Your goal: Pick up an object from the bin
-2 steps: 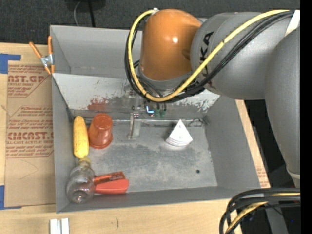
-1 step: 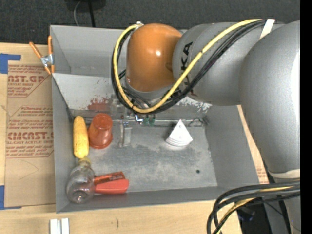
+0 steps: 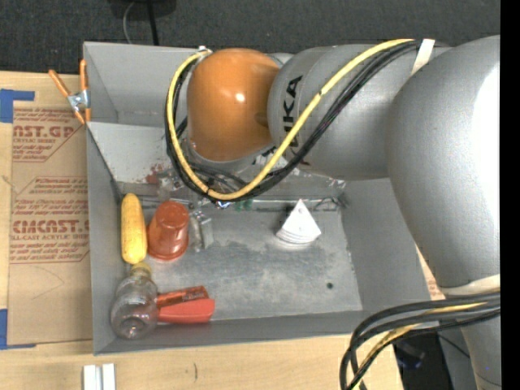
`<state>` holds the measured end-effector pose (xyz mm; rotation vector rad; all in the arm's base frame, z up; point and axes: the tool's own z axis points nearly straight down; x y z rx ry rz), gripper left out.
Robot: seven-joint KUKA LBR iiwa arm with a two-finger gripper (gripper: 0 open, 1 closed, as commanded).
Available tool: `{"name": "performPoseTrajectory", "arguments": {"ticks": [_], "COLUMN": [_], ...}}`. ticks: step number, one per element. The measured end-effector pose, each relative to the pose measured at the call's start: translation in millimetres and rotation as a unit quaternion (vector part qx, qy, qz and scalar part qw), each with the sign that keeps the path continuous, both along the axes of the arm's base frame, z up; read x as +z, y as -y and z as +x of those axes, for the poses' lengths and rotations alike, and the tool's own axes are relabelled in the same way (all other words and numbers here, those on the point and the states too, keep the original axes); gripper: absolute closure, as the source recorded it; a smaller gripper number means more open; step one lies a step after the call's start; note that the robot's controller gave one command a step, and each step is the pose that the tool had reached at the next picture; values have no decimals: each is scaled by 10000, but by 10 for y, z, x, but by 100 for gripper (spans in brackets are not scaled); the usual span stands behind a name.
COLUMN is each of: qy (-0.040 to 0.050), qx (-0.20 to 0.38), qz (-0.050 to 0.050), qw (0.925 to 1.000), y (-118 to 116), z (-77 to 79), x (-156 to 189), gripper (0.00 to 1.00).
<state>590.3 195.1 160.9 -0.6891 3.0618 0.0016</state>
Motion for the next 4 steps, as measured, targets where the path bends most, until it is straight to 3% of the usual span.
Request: {"name": "performPoseTrajectory", "arguments": {"ticks": [1,2,3,4], "qy": [15,20,131,139], "qx": [-58,1255,2514,2513], "qz": [15,1,42,46], "qw": [10000,9921,9678,9678], "y": [-100,-128,-101,-99], "z": [2,1,75,78], "x": [-276,-561,-683,-683], "gripper": [0,0,100,100]}}
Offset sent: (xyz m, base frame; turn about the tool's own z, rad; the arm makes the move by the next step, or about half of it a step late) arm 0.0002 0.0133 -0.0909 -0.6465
